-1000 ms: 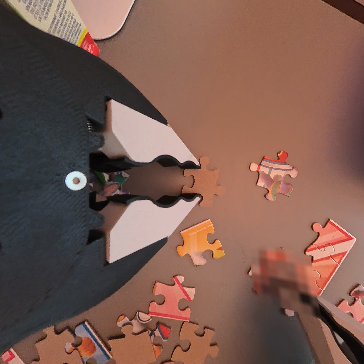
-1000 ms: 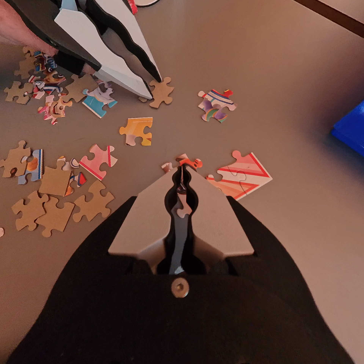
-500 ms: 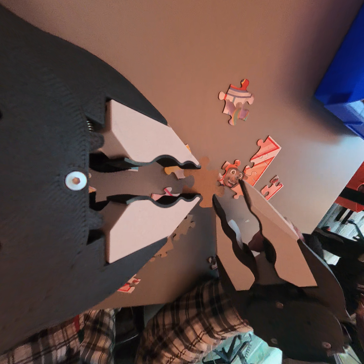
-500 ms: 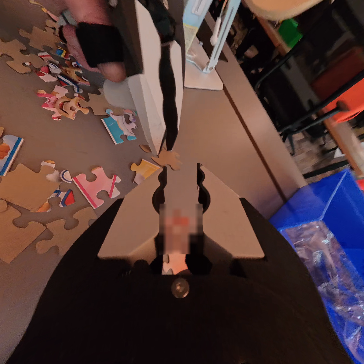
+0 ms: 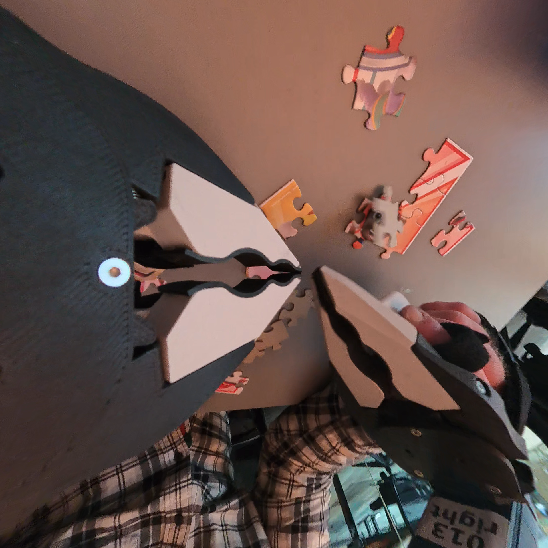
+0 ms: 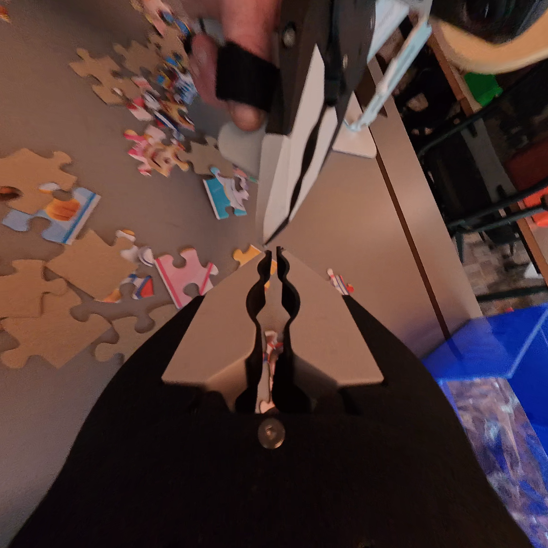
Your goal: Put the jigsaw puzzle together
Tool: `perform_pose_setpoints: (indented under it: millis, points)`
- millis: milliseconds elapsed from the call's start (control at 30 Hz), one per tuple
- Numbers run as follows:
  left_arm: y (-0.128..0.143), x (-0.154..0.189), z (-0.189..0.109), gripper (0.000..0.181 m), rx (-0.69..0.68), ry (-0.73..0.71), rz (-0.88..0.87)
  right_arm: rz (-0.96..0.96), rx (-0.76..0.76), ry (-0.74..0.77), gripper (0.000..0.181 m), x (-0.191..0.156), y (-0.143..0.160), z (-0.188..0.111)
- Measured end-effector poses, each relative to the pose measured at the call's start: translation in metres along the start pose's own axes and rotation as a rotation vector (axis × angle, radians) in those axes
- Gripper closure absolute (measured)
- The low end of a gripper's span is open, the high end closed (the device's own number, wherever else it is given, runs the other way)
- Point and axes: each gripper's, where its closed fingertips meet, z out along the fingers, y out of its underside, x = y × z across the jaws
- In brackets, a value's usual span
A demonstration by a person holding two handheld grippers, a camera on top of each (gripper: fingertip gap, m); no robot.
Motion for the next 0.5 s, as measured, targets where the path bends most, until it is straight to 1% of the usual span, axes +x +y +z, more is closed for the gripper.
perform_pose_setpoints:
  millis: [67, 167, 200, 300, 367, 500]
  points:
    - [0.003, -0.010, -0.003, 0.181, -0.034, -0.075, 0.012, 0.074, -0.027, 0.033, 0.172, 0.012, 0.011, -0.003]
    - [0.002, -0.016, -0.005, 0.171, -0.038, -0.140, 0.040, 0.230, -0.084, 0.134, 0.168, 0.041, 0.039, -0.018]
    - [0.005, -0.020, -0.004, 0.169, -0.062, -0.183, 0.058, 0.283, -0.081, 0.157, 0.166, 0.049, 0.046, -0.025]
    - [0.009, -0.028, 0.003, 0.162, -0.109, -0.274, 0.118, 0.415, -0.071, 0.235, 0.169, 0.069, 0.063, -0.043]
    - [0.005, -0.030, 0.012, 0.155, -0.116, -0.300, 0.174, 0.491, -0.098, 0.228, 0.168, 0.070, 0.078, -0.045]
    - [-0.012, -0.035, 0.036, 0.142, -0.112, -0.345, 0.262, 0.581, -0.247, 0.153, 0.164, 0.055, 0.113, -0.040]
